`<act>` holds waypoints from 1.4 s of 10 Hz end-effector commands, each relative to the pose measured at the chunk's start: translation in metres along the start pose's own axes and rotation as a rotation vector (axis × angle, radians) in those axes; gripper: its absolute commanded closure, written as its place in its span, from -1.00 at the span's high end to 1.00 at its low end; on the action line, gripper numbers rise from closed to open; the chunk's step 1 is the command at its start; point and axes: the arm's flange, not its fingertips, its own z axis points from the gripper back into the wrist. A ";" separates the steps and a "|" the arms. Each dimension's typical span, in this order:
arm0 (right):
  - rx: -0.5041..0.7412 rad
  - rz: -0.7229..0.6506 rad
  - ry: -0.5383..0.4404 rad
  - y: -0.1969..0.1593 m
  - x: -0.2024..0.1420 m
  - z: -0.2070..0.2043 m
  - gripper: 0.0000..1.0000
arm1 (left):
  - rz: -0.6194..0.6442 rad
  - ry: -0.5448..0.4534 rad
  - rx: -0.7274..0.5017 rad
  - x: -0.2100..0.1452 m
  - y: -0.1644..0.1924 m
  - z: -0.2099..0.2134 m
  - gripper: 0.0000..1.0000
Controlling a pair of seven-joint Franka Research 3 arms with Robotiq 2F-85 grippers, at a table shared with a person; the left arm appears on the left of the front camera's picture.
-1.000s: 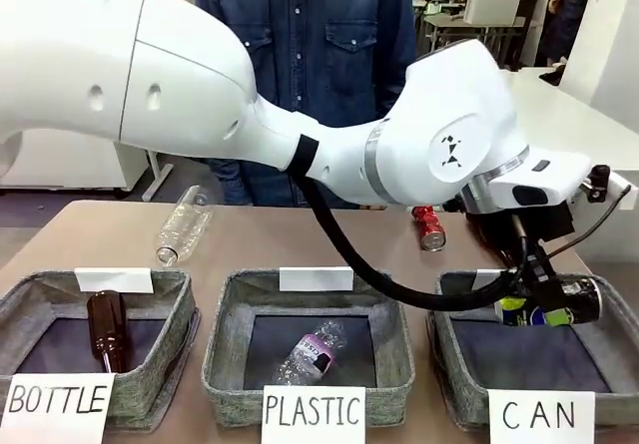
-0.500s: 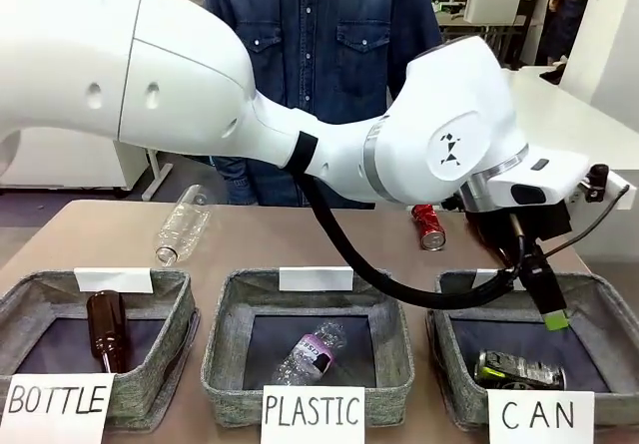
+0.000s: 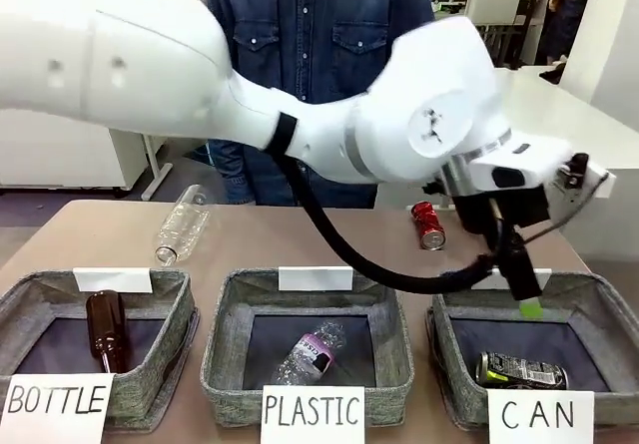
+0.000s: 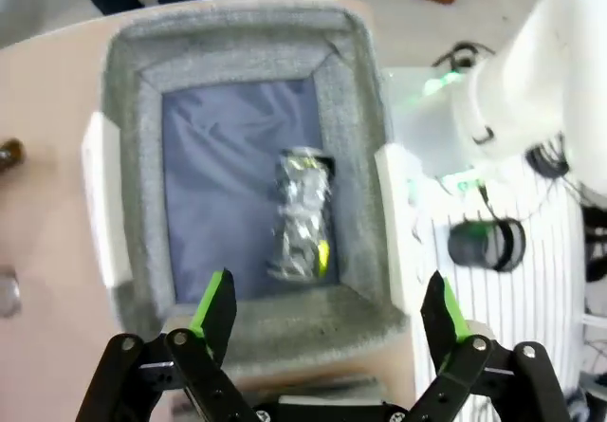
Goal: Sort the can waste into the basket.
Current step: Pick up the can waste from the table and place it in the right Fabric basket.
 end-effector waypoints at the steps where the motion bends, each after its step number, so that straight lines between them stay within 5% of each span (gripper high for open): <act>1: -0.016 0.034 0.030 0.004 0.004 -0.008 1.00 | -0.015 0.071 -0.053 -0.051 -0.032 0.064 1.00; 5: -0.042 0.044 0.192 0.022 0.030 -0.056 1.00 | 0.208 0.053 -0.019 -0.204 -0.057 0.207 1.00; 9: -0.044 0.074 0.281 0.044 0.042 -0.087 1.00 | 0.653 -0.136 0.112 -0.401 -0.097 0.340 1.00; 12: -0.068 0.116 0.341 0.062 0.047 -0.110 1.00 | 1.079 -0.438 -0.037 -0.551 -0.136 0.392 1.00; 14: -0.060 0.143 0.399 0.073 0.053 -0.132 1.00 | 1.287 -0.669 -0.121 -0.616 -0.183 0.401 1.00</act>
